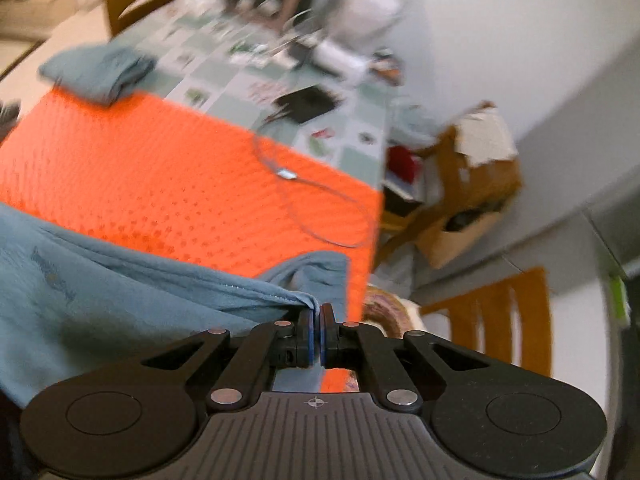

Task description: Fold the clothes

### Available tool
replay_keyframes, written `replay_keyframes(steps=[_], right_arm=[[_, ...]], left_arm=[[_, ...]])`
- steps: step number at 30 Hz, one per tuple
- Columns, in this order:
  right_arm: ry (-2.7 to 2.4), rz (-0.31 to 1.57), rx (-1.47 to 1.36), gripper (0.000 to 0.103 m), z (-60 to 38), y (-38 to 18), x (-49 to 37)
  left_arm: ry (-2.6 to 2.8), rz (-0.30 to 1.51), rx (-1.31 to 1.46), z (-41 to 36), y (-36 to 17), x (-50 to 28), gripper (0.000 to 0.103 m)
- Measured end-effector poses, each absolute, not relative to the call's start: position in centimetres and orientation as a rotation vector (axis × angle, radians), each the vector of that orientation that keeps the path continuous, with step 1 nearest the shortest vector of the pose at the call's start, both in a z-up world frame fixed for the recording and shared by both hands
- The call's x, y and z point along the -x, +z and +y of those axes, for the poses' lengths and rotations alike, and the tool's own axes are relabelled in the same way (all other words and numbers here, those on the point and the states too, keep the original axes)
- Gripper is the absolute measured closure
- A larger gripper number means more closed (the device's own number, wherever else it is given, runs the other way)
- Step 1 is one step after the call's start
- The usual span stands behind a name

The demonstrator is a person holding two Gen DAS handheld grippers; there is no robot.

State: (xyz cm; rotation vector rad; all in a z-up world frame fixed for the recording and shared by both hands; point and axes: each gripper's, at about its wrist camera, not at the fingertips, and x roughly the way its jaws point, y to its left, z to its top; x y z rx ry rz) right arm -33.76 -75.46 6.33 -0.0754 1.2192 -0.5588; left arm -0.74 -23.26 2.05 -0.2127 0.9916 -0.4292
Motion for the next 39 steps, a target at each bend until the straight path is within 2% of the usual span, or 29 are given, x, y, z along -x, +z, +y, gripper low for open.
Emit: replay_keyframes(steps=[4, 10, 23, 26, 27, 29, 31, 32, 36, 39], right_arm=[[-0.514, 1.267, 0.057, 0.098, -79.0, -1.0, 29.2], [-0.487, 1.333, 0.065, 0.098, -82.5, -8.8, 23.0], [-0.456, 1.442, 0.06, 0.097, -86.4, -15.0, 17.1], [-0.48, 1.433, 0.049, 0.088, -86.5, -15.3, 17.1], [-0.488, 1.421, 0.038, 0.084, -86.5, -15.1, 17.2], [-0.506, 1.397, 0.017, 0.075, -86.6, -14.7, 17.4], [-0.527, 1.355, -0.014, 0.065, -86.7, -13.5, 17.7], [-0.533, 1.331, -0.027, 0.061, -86.7, -12.7, 17.8], [-0.522, 1.217, -0.058, 0.057, -85.7, -8.4, 18.8], [-0.489, 1.138, -0.053, 0.053, -84.2, -5.2, 20.0]], left_arm=[[-0.381, 1.085, 0.209, -24.8, -4.0, -2.4, 0.1], [-0.372, 1.089, 0.155, -28.7, -7.7, -7.6, 0.1], [-0.311, 1.154, 0.104, -33.2, -12.9, -15.5, 0.101], [-0.322, 1.157, 0.116, -33.4, -13.4, -16.0, 0.1], [-0.323, 1.156, 0.126, -33.3, -13.4, -16.2, 0.098], [-0.325, 1.15, 0.149, -33.2, -13.2, -16.5, 0.084], [-0.33, 1.134, 0.187, -32.9, -12.4, -16.6, 0.064], [-0.337, 1.123, 0.2, -32.7, -11.9, -16.5, 0.063], [-0.388, 1.069, 0.224, -31.9, -8.8, -15.3, 0.055], [-0.42, 1.051, 0.209, -31.2, -6.7, -13.7, 0.053]])
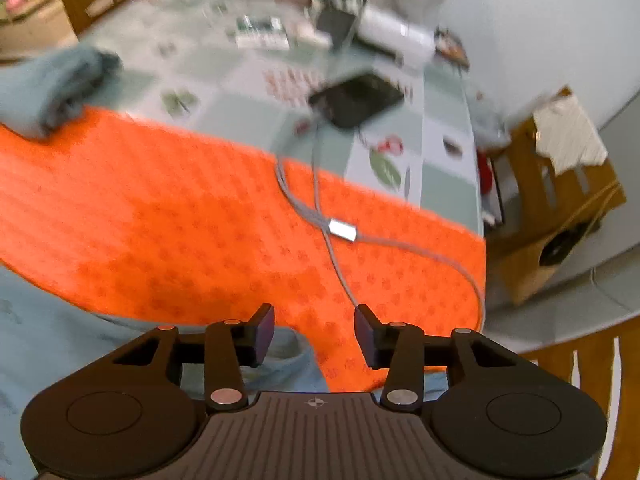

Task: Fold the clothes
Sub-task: 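Open both grippers to release the blue garment onto the cloth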

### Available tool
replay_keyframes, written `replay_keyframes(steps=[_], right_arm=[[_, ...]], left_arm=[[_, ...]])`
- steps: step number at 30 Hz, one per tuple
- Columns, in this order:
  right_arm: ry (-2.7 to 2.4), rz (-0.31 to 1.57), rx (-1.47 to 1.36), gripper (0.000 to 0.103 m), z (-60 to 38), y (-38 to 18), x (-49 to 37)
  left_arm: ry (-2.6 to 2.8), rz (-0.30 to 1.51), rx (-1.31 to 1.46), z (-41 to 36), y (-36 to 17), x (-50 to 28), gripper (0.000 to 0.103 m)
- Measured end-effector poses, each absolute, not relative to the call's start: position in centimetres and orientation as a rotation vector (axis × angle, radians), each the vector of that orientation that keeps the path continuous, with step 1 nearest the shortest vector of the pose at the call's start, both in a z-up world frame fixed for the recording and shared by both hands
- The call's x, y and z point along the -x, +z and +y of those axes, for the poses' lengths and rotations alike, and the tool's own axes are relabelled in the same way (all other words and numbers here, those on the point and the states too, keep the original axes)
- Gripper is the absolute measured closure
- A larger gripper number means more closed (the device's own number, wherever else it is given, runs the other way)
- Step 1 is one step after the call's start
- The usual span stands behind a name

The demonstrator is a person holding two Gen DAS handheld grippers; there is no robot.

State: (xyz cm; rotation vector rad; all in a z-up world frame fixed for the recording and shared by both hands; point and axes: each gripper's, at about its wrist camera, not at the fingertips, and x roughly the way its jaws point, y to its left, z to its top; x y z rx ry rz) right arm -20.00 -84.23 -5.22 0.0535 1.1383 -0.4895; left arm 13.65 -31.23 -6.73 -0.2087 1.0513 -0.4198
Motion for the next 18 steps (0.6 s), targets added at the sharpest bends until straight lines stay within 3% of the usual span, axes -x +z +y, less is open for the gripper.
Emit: replay_keyframes(steps=[8, 18], right_arm=[[-0.331, 1.033, -0.032, 0.051, -78.3, -0.3, 23.9], [-0.134, 0.967, -0.048, 0.051, -69.3, -1.2, 28.2]], left_arm=[[-0.46, 1.023, 0.137, -28.8, -3.3, -7.8, 0.047], [-0.462, 1.054, 0.075, -24.6, -4.4, -0.7, 0.047]])
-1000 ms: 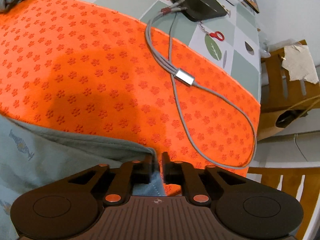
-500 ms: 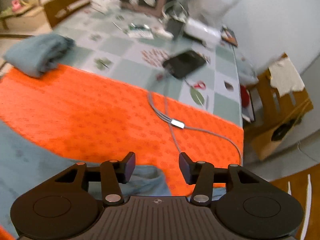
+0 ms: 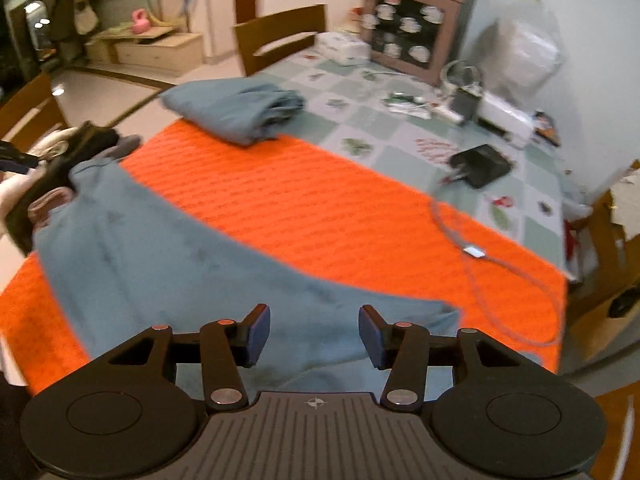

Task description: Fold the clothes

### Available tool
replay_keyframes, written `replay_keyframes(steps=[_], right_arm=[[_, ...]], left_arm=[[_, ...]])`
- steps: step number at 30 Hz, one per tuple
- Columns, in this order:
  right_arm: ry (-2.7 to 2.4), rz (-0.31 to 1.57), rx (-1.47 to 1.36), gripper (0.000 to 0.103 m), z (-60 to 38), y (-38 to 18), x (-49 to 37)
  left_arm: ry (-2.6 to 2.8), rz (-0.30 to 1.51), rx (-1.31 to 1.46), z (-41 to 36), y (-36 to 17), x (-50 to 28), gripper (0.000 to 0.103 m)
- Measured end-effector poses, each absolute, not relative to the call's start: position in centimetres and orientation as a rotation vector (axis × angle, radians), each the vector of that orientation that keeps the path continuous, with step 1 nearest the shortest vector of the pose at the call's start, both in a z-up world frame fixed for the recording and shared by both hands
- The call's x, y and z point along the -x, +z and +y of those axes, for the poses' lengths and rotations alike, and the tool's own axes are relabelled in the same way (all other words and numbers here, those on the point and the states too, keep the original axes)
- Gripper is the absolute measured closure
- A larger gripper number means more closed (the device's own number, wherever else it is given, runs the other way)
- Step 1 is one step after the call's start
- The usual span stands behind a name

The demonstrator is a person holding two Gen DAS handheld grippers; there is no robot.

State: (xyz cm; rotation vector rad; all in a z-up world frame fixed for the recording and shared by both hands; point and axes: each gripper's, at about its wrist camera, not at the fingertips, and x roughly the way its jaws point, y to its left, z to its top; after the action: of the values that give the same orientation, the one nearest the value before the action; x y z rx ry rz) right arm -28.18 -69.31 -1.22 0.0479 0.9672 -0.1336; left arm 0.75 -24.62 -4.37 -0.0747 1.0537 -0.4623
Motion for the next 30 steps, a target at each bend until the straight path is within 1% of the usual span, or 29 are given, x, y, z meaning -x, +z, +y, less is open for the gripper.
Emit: replay_keyframes(steps=[6, 11, 17, 23, 26, 30], right_arm=[[-0.156, 0.915, -0.112, 0.051, -63.8, -2.5, 30.2], [-0.305, 0.9, -0.22, 0.051, -59.5, -4.4, 30.8], [-0.477, 0.888, -0.319, 0.052, -53.9, -6.9, 30.8], [-0.565, 0.882, -0.367, 0.052, -49.8, -8.1, 31.0], [-0.6, 0.888, -0.388, 0.052, -48.6, -8.5, 31.3], [-0.641, 0.909, -0.397, 0.052, -47.7, -8.9, 31.7]], left_arm=[[-0.548, 1.088, 0.055, -22.2, -7.3, -0.2, 0.047], [-0.665, 1.095, 0.029, -21.3, -10.0, -2.1, 0.048], [-0.866, 1.047, -0.032, -22.0, -12.9, -5.5, 0.048], [-0.974, 1.019, -0.04, -22.7, -15.3, -8.1, 0.048], [-1.02, 0.985, -0.02, -22.7, -16.0, -9.1, 0.048], [-1.079, 0.989, 0.012, -23.0, -17.1, -10.2, 0.048]])
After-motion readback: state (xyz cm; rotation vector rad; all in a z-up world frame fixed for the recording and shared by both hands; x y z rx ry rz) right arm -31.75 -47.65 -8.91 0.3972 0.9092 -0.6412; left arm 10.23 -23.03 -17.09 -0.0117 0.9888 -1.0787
